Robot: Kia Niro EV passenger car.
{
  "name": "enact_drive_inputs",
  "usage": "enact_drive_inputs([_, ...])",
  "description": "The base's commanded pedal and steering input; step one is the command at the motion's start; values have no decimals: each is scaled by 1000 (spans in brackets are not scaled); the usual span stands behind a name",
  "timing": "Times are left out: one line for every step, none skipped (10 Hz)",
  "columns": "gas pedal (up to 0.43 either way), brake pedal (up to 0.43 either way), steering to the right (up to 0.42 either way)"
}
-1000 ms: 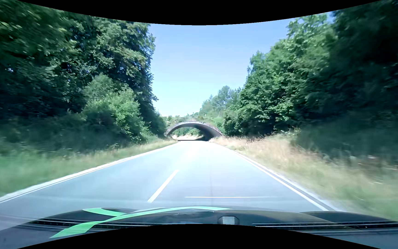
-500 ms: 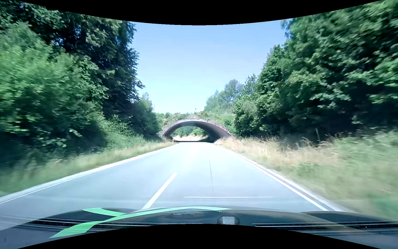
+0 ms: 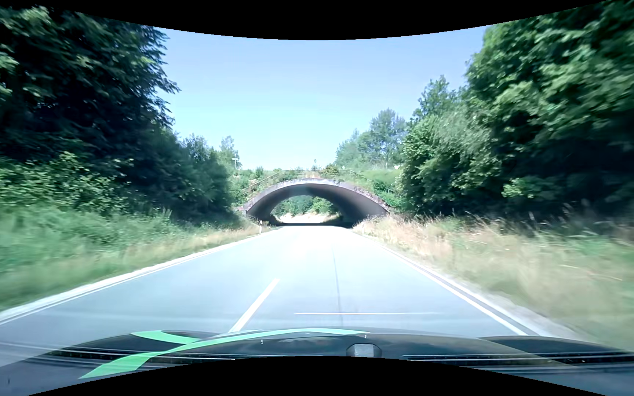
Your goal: Follow the waypoints while adhering to traffic rules and regulations
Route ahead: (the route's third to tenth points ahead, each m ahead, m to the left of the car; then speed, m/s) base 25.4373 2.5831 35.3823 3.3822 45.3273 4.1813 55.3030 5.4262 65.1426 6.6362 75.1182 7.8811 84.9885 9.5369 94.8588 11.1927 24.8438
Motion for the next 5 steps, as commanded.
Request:
enact_drive_inputs([240,0,-15])
enact_drive_inputs([248,0,-15])
enact_drive_inputs([260,0,-15])
enact_drive_inputs([287,0,-15])
enact_drive_inputs([287,0,-15])
